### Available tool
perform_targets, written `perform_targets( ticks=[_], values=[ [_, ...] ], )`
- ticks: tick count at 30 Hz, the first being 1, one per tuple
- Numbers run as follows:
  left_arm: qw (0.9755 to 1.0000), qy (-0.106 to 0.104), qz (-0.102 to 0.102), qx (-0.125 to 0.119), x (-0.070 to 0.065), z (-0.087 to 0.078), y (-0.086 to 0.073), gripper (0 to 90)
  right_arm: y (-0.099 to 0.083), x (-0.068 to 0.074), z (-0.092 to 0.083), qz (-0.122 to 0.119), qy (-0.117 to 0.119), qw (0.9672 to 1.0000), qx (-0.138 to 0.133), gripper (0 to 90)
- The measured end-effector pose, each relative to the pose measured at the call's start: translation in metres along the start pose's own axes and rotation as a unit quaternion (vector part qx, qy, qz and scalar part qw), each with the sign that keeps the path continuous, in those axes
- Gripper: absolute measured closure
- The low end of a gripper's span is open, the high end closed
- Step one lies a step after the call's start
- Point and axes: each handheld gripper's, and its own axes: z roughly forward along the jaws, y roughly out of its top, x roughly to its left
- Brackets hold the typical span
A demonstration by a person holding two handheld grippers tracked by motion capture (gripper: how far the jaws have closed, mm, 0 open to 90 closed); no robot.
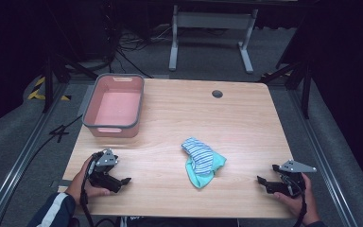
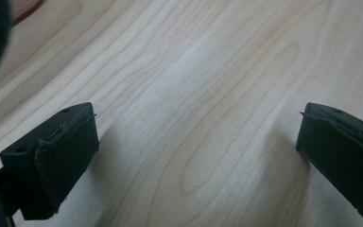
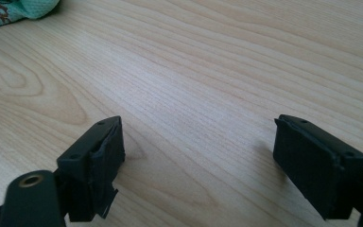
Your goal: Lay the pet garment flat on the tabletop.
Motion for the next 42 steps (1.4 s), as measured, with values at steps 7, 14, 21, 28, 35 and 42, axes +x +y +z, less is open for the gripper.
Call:
perform_targets(
  ticks=[7,14,21,28,35,42],
  values=[
    [1.0,0.001,0.001,0.0,0.0,0.002,0.002,0.4,0.0,0.0,0.0,0.0,0.0,1.0,0.0,17.7],
    [1.0,0.001,0.001,0.001,0.0,0.002,0.002,0.4,-0.001,0.0,-0.001,0.0,0.002,1.0,-0.002,20.5],
    [1.0,-0.001,0.002,0.001,0.0,0.002,0.003,0.3,0.0,-0.001,-0.002,-0.008,0.01,0.9999,-0.006,27.1],
    [1.0,-0.002,0.003,0.001,0.0,0.002,0.003,0.3,0.029,0.011,-0.011,-0.051,0.037,0.9976,-0.03,39.7],
    [1.0,-0.003,0.003,0.001,0.001,0.002,0.003,0.3,0.064,0.043,-0.005,-0.108,0.076,0.99,-0.049,46.5],
    [1.0,-0.005,0.002,0.0,0.001,0.003,0.003,0.3,0.096,0.081,0.009,-0.173,0.115,0.9767,-0.054,56.2]
  ],
)
